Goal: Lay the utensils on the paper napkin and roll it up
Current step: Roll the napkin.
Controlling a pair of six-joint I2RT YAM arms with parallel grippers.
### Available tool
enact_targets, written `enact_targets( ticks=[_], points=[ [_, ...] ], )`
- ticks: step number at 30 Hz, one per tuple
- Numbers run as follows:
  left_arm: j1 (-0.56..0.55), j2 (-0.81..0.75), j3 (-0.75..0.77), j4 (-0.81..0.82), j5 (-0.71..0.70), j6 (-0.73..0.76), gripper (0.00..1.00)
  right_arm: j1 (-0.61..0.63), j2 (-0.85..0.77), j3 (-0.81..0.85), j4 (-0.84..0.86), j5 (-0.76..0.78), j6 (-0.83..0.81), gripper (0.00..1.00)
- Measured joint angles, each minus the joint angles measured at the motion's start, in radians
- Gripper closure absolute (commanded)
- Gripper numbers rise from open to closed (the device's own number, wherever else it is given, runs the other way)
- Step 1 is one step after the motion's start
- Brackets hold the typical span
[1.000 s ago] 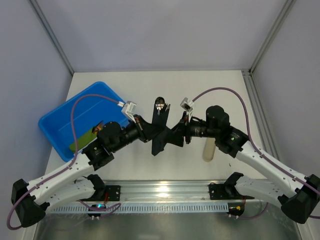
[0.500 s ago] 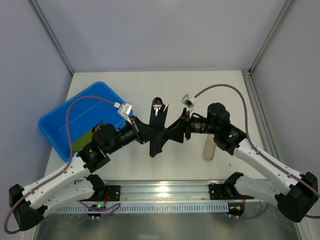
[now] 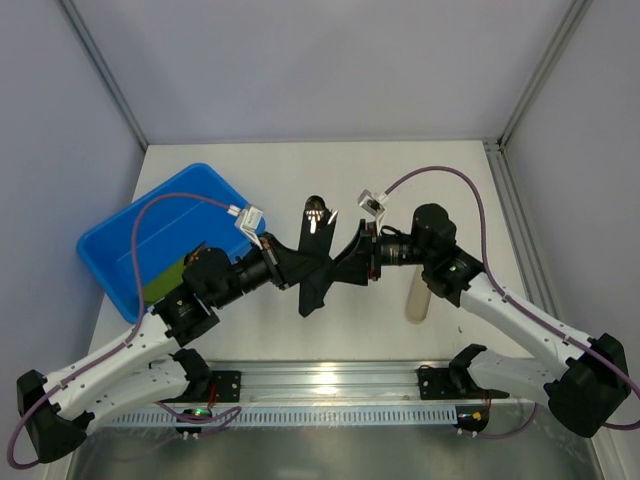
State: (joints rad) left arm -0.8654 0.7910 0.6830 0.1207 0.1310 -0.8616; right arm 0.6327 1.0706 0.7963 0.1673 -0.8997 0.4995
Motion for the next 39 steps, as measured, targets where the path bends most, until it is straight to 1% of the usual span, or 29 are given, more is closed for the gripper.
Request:
enact_targets(
  ticks=[1, 3, 4, 8, 13, 26, 32, 37, 38, 39],
  points=[
    [0.000, 0.000, 0.000, 0.000, 0.001, 0.000, 1.00, 0.000, 0.000, -0.003, 0.011, -0.009, 0.005, 0.67],
    [0.000, 0.000, 0.000, -0.001, 0.001, 0.000, 1.00, 0.000, -0.001, -0.010, 0.024, -0.021, 0.012, 0.73],
    [0.000, 0.000, 0.000, -0.002, 0.001, 0.000, 1.00, 0.000, -0.002, -0.013, 0.027, -0.024, 0.015, 0.81],
    [0.000, 0.000, 0.000, -0.010, 0.001, 0.001, 1.00, 0.000, -0.016, -0.027, 0.034, -0.029, 0.018, 0.96],
    [0.000, -0.002, 0.000, -0.042, 0.000, 0.006, 1.00, 0.000, -0.039, -0.028, 0.000, -0.013, 0.000, 0.96],
    [-0.003, -0.037, 0.000, -0.094, -0.024, 0.022, 1.00, 0.001, -0.069, 0.002, -0.132, 0.098, -0.053, 0.96],
    [-0.003, -0.084, -0.003, -0.093, -0.027, 0.030, 1.00, -0.001, -0.032, 0.004, -0.165, 0.131, -0.053, 0.96],
    [-0.003, -0.089, -0.003, -0.084, -0.026, 0.030, 1.00, -0.006, -0.004, 0.004, -0.192, 0.140, -0.052, 0.96],
    [-0.003, -0.089, -0.003, -0.084, -0.026, 0.030, 1.00, -0.006, -0.004, 0.004, -0.196, 0.139, -0.052, 0.89],
    [-0.003, -0.089, -0.003, -0.084, -0.027, 0.031, 1.00, -0.006, -0.004, 0.004, -0.199, 0.139, -0.052, 0.80]
  ],
)
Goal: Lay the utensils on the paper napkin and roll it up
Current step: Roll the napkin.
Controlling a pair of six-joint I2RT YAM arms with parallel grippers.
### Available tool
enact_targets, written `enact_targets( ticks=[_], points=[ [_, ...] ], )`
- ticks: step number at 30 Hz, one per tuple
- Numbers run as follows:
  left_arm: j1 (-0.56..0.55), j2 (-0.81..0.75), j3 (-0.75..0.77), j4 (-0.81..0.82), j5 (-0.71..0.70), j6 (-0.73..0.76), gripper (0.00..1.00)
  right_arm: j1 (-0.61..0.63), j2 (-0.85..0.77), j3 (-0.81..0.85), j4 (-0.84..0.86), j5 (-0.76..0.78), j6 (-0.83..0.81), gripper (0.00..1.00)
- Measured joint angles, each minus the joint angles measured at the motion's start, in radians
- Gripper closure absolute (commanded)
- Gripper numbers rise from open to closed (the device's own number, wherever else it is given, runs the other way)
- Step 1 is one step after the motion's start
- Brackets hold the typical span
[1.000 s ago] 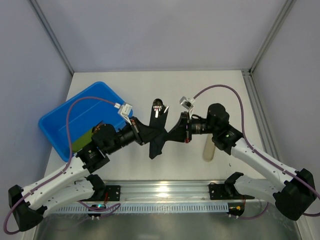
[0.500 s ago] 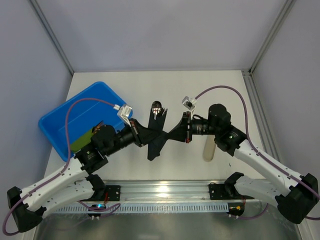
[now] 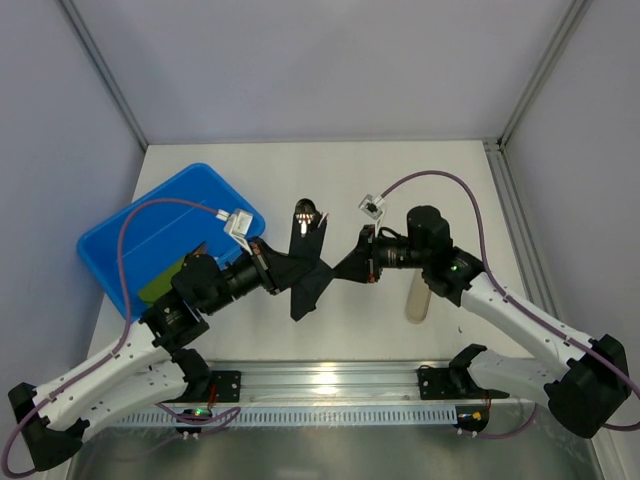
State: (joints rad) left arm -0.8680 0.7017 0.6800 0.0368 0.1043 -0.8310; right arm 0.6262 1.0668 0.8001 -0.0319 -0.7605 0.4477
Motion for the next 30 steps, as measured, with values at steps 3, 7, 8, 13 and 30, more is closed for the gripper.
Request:
enact_targets(
  ticks=[3, 7, 8, 13, 30],
  points=[
    [0.000, 0.000, 0.000, -0.003, -0.003, 0.001, 1.00, 0.000, -0.003, 0.000, -0.003, 0.000, 0.005, 0.49],
    [0.000, 0.000, 0.000, -0.012, -0.019, 0.006, 1.00, 0.000, -0.054, 0.000, -0.018, 0.010, 0.007, 0.43],
    [0.000, 0.000, 0.001, -0.017, -0.026, 0.009, 1.00, 0.000, -0.072, 0.001, -0.027, 0.015, 0.006, 0.43],
    [0.000, 0.000, 0.002, -0.048, -0.054, 0.025, 1.00, 0.027, -0.130, 0.101, -0.116, 0.058, 0.023, 0.43],
    [0.000, 0.004, 0.002, -0.053, -0.159, 0.053, 1.00, 0.268, 0.035, 0.261, -0.224, 0.373, 0.027, 0.42]
  ],
)
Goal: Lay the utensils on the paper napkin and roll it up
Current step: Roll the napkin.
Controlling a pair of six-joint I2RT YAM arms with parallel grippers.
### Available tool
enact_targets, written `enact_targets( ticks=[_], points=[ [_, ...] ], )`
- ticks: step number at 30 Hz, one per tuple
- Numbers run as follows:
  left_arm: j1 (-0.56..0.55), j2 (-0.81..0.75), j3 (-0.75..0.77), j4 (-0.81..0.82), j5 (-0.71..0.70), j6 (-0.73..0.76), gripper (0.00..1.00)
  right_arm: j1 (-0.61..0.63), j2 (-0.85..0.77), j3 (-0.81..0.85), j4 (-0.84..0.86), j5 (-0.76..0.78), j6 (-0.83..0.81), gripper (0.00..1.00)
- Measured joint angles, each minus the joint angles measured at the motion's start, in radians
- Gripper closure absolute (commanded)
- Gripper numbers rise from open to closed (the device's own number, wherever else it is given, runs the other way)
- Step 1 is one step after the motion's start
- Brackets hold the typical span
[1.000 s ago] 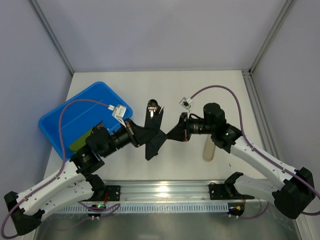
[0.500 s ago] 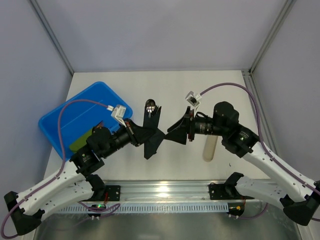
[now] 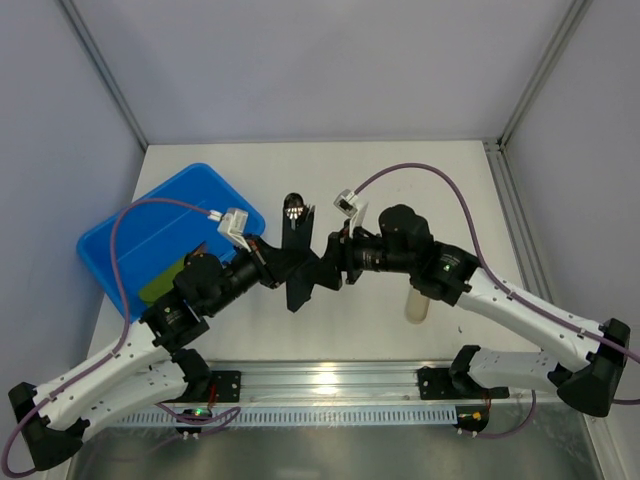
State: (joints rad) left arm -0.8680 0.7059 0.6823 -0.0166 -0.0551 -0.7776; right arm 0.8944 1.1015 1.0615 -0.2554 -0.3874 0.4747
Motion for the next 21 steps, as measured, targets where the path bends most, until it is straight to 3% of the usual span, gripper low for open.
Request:
enact_targets(
  ticks=[21],
  points=[
    [0.000, -0.007, 0.000, 0.019, -0.031, -0.005, 1.00, 0.075, 0.086, 0.062, 0.008, 0.142, -0.006, 0.42]
  ],
)
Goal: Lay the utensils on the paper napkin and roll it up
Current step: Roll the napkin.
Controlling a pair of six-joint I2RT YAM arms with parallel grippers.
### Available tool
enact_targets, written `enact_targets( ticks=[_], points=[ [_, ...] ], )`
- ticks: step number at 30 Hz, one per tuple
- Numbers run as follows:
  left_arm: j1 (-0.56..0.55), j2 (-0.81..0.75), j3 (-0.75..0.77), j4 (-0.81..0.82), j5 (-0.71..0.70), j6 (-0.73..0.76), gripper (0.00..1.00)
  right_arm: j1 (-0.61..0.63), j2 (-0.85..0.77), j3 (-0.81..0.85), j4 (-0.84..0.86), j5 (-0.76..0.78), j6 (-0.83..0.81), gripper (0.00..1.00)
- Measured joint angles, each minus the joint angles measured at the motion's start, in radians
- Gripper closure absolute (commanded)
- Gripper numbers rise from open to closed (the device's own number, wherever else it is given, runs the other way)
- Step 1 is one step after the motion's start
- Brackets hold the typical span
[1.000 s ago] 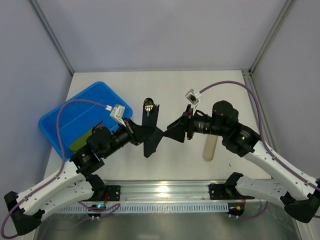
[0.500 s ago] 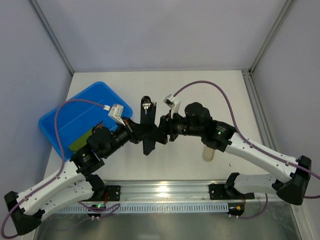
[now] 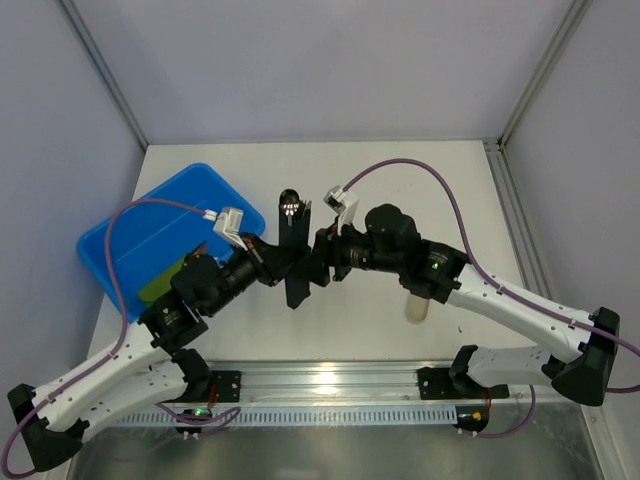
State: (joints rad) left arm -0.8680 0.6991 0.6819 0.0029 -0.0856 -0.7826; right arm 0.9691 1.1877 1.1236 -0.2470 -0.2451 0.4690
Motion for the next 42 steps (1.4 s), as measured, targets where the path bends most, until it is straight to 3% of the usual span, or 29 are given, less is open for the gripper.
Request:
enact_targets(
  ticks=[7, 17, 29, 34, 42],
  points=[
    [0.000, -0.023, -0.006, 0.043, 0.001, -0.029, 1.00, 0.000, 0.000, -0.018, 0.084, -0.046, 0.007, 0.42],
    [0.000, -0.059, -0.036, 0.089, 0.011, -0.075, 1.00, -0.004, -0.013, -0.134, 0.329, -0.155, 0.077, 0.44],
    [0.000, -0.080, -0.049, 0.154, 0.027, -0.123, 1.00, -0.010, -0.023, -0.189, 0.487, -0.182, 0.119, 0.71],
    [0.000, -0.084, -0.049, 0.168, 0.039, -0.129, 1.00, -0.010, -0.030, -0.194, 0.509, -0.194, 0.121, 0.96],
    [0.000, -0.083, -0.049, 0.149, 0.057, -0.124, 1.00, -0.010, -0.041, -0.227, 0.542, -0.204, 0.122, 0.96]
  ],
)
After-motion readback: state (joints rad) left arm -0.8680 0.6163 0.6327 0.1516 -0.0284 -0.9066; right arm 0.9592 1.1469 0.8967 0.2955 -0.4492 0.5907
